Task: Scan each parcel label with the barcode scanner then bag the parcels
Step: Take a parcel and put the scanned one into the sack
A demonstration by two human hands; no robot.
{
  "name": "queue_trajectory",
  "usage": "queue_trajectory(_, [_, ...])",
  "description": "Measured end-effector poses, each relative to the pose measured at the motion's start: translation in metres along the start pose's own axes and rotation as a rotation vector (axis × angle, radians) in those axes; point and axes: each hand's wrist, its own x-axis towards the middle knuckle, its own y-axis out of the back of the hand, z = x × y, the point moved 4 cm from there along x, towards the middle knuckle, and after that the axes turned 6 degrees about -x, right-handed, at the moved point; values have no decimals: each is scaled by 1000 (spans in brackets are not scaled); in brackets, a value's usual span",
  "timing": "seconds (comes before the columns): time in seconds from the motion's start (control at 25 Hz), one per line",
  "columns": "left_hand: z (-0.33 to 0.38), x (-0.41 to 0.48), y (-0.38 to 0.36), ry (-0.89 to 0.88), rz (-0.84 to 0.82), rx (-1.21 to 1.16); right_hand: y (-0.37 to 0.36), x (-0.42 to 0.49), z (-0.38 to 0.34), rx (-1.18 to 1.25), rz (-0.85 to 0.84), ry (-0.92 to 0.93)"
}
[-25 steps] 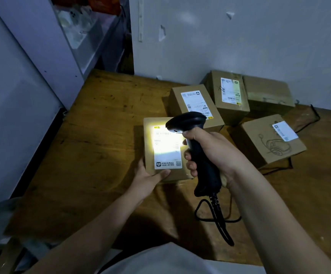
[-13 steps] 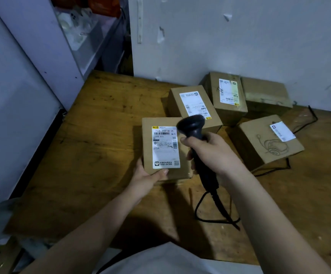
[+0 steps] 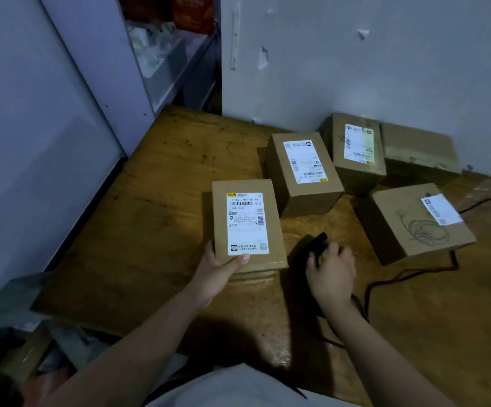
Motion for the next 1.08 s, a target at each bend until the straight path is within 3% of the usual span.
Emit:
queue_trajectory(0.08, [-4, -7, 5, 23, 30, -8, 7, -5, -24, 107, 92, 134])
queue_trajectory(0.12, [-5, -12, 6, 27, 44, -6, 2, -6, -37, 243, 9, 167])
queue_trajectory(0.24, [-16, -24, 17, 63, 74, -50, -23, -18, -76, 686, -470, 86])
queue_trajectory(0.44, [-26, -61, 70, 9, 169, -192, -38, -62, -128, 880, -663, 128])
queue_trajectory(0.64, [-36, -112, 173, -40, 331, -391, -65, -135, -217, 840, -792, 270])
queue_trajectory(0.92, [-91, -217, 361, -57, 619, -518, -134, -304, -367, 723, -989, 487])
queue_trajectory(1.08, [-144, -265, 445, 82, 682, -589, -197, -393, -424, 541, -1175, 423])
